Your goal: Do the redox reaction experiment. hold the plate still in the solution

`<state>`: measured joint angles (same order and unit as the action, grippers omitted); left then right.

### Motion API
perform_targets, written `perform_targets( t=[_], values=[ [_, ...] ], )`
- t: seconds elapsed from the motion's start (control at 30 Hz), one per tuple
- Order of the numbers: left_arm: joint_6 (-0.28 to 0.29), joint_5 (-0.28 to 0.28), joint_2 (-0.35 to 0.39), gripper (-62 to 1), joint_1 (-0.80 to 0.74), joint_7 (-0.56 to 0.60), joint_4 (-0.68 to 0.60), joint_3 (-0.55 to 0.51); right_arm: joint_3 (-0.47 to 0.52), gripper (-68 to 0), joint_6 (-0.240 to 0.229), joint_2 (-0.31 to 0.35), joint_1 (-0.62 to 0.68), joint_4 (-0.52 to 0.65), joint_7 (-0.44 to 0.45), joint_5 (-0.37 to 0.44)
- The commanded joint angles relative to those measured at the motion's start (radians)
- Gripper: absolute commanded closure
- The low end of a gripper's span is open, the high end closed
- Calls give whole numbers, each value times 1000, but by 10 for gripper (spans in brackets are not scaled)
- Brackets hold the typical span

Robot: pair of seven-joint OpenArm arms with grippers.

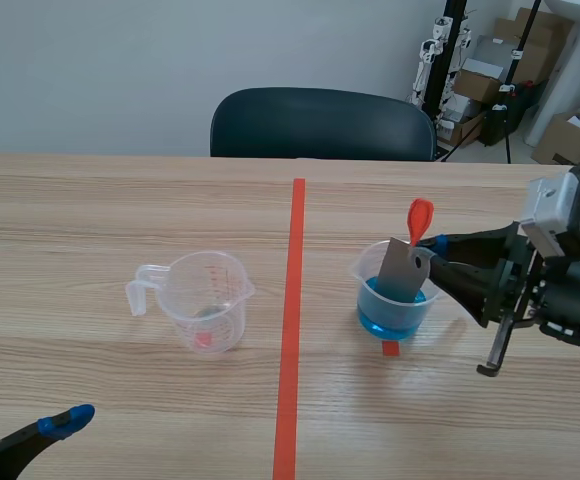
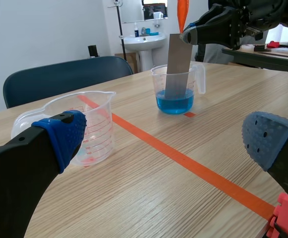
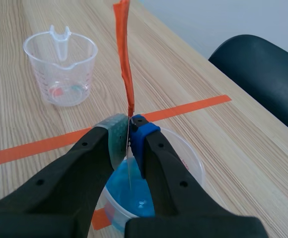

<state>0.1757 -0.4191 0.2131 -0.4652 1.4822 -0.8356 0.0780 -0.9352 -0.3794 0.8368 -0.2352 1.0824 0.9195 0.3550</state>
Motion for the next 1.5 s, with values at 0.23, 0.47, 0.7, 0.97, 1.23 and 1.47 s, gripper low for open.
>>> perform_targets(
  t=[0.23,0.47,0.7,0.97,1.23,1.47],
  values=[
    [-2,7,-5,-623,3,18,-18,-2,12,-6,-1,3,-8,3,30,16],
    [-2,7,-5,-623,3,18,-18,-2,12,-6,-1,3,-8,3,30,15],
    [-2,7,-5,-623,3,18,-18,-2,12,-6,-1,3,-8,3,30,15],
    [-2,7,-5,-623,3,18,-18,-2,12,-6,-1,3,-8,3,30,20],
    [-2,7,-5,-623,3,18,-18,-2,12,-6,-2,6,-8,3,24,102],
    [-2,7,-5,-623,3,18,-18,-2,12,-6,-2,8,-8,3,-2,134]
  ],
)
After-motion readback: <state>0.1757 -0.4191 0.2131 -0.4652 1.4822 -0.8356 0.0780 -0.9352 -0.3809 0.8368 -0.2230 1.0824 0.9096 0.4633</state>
